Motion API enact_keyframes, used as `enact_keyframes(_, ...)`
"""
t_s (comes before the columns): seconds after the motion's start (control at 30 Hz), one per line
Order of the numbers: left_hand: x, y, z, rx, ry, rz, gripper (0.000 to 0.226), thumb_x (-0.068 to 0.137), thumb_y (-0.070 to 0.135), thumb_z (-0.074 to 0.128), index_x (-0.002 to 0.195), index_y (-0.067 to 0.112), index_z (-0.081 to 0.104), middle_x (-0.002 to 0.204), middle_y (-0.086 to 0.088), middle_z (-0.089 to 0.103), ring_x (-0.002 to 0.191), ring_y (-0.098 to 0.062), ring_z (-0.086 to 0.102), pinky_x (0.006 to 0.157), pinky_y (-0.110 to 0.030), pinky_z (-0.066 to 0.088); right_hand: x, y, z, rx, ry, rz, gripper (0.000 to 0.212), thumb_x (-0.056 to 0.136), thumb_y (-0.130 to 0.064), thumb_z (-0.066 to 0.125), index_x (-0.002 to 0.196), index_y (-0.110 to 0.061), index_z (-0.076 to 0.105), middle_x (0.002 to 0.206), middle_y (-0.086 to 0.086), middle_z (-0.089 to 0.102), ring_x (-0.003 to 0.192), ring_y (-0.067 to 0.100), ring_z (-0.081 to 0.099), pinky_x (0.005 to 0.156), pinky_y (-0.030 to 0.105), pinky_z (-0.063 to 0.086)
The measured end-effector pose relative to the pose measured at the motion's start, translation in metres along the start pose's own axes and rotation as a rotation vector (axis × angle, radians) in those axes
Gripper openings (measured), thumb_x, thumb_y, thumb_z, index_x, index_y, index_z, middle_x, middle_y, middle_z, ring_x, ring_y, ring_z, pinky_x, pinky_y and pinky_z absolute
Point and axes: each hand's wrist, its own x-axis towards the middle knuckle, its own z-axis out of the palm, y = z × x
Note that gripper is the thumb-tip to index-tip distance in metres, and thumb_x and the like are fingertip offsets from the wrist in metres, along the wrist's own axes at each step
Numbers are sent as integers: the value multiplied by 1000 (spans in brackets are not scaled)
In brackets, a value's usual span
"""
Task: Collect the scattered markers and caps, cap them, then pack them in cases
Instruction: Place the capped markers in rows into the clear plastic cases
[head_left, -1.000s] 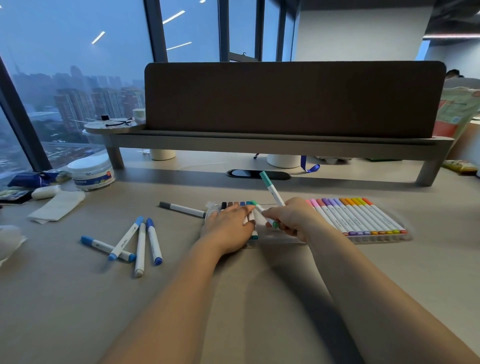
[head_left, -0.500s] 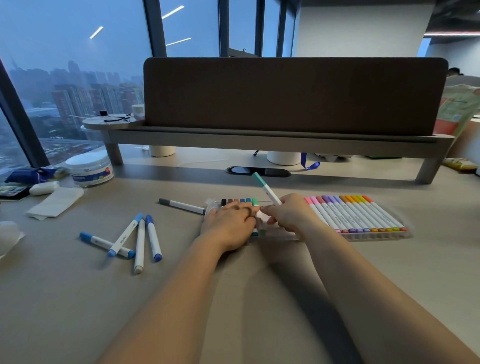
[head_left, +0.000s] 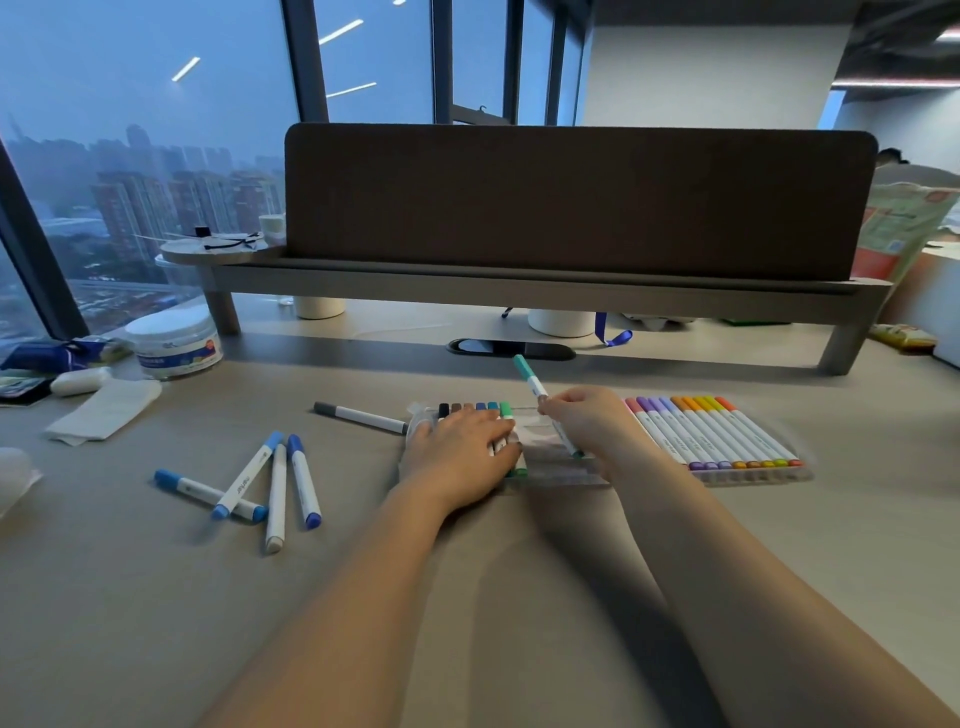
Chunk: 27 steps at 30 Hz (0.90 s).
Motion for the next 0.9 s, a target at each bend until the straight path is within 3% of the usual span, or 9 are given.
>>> enact_keyframes(0.13, 1, -1, 0, -6, -5, -4, 50, 94, 56, 31, 141, 40, 37, 152, 16, 30, 142, -10, 22, 113, -48, 23, 7, 6, 7, -70, 36, -4, 20, 91, -32, 62, 100, -15, 67, 77, -1, 59, 69, 10, 54, 52, 21, 41)
enact_keyframes(0.23, 0, -1, -2, -34, 8, 5, 48, 94, 54, 33, 139, 40, 40, 149, 15, 35, 139, -11, 27, 113, -46, 25, 12, 8, 13, -154, 56, -38, 23, 90, -33, 62, 101, -15, 70, 73, -3, 60, 72, 13, 59, 63, 28, 52)
enact_keyframes(0.37, 0, -1, -2, -57, 19, 4, 46, 94, 54, 34, 137, 39, 43, 147, 15, 39, 137, -12, 30, 112, -45, 26, 14, 9, 19, -251, 69, -55, 22, 90, -33, 61, 97, -15, 72, 85, 4, 68, 79, 20, 63, 73, 34, 53)
enact_keyframes(0.73, 1, -1, -1, -57, 21, -1, 48, 94, 56, 33, 139, 39, 40, 149, 15, 36, 140, -12, 26, 113, -44, 25, 17, 11, 21, -267, 59, -44, 23, 90, -36, 62, 100, -17, 70, 89, 3, 68, 83, 19, 64, 79, 37, 56)
enact_keyframes(0.9, 3, -3, 2, -58, 22, -2, 47, 95, 53, 32, 140, 40, 38, 150, 15, 34, 141, -12, 24, 114, -45, 24, 15, 12, 25, -364, 60, -54, 19, 89, -41, 61, 92, -22, 62, 84, 3, 66, 80, 20, 63, 76, 41, 57)
